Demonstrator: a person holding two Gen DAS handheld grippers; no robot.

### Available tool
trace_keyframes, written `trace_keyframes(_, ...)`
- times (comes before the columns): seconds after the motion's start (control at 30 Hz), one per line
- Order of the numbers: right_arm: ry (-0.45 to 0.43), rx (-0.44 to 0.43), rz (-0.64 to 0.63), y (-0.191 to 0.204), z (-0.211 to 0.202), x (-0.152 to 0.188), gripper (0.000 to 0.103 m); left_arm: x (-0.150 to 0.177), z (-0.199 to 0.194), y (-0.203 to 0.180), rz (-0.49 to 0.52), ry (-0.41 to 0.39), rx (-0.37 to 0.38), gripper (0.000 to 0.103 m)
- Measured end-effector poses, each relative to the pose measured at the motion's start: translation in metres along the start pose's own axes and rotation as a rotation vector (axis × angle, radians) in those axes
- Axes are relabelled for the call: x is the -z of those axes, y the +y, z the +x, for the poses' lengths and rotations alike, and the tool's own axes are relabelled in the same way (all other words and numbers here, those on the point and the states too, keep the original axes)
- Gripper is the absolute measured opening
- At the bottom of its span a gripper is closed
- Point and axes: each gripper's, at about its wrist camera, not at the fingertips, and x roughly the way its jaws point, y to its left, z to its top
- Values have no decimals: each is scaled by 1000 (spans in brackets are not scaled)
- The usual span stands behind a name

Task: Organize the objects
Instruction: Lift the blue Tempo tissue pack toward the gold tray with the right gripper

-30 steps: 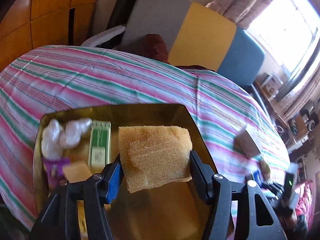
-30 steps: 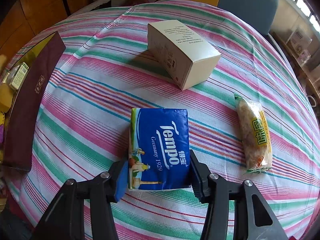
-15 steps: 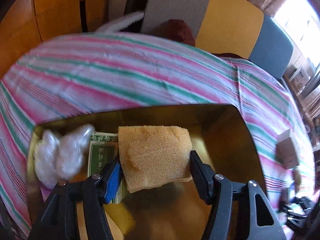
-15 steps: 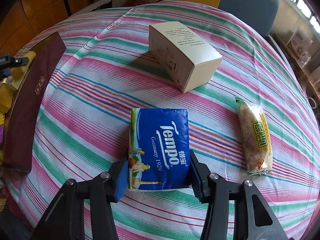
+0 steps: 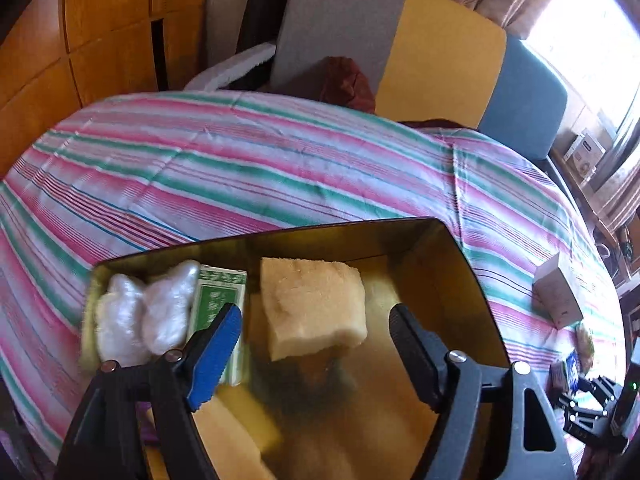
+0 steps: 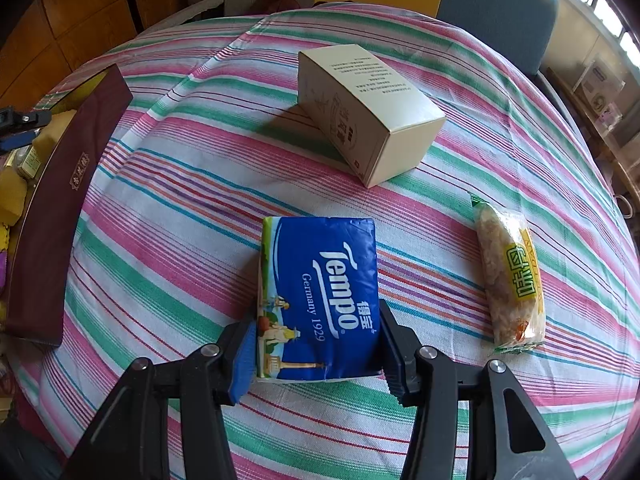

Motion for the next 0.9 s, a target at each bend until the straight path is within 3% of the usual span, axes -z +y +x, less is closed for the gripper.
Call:
trace_keyframes(0.4,-10,-2,-11,10,-3,-14,54,61,-102,5,60,-175,-6,77)
trace_keyframes(0.67,-23,-7,2,13,0,-24,55,79,-116,12,41,-169,-9,67)
trace_keyframes(0.9,-33,2,-12,21,0,-40,55,90,-114,23,20,-148,-13,66)
